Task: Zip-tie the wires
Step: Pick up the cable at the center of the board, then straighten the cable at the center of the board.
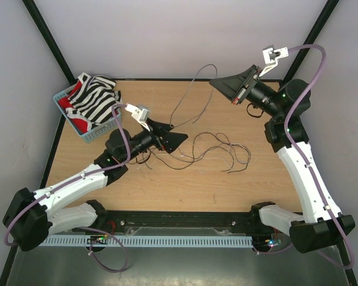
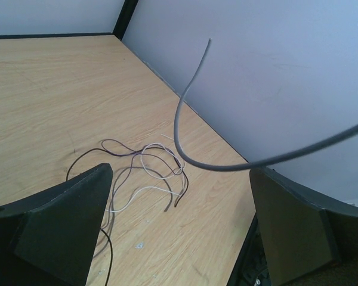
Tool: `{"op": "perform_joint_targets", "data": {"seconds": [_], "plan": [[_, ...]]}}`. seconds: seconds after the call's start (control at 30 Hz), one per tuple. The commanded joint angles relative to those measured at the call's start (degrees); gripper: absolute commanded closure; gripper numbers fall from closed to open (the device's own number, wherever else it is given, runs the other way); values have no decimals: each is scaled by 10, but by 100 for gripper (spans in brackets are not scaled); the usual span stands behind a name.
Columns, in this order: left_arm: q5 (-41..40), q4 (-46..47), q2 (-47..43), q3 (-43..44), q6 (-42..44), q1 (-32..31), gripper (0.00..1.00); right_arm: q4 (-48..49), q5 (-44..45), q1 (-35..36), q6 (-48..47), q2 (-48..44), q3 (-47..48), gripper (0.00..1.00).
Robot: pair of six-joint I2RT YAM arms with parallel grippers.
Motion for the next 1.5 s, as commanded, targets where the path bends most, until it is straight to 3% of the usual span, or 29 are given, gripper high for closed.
{"op": "perform_joint_targets", "data": {"seconds": [0.0,0.3,0.73,0.87,1.03,1.13,1.3,1.43,1.47], "plan": [[-21,79,15,-15,-9,-8,1,45,-6,5,15,4,-3,100],[-47,250,102,-6,-25,-13,1,44,1,6,17,6,-2,100],[-29,274,148,48,6,-13,4,41,6,6,14,-4,-13,100],[-23,274,147,48,14,-13,17,40,8,6,11,-5,-13,100],[-23,274,139,33,22,-11,46,34,13,6,5,-6,-9,100],[-23,273,128,9,32,-10,51,9,27,6,-18,-6,7,100],[-11,218,95,-39,28,16,78,-184,122,5,-152,4,89,100],[11,95,43,-56,40,51,99,-252,189,1,-211,0,96,100],[15,75,29,-59,48,59,100,-262,200,1,-224,0,93,100]]}}
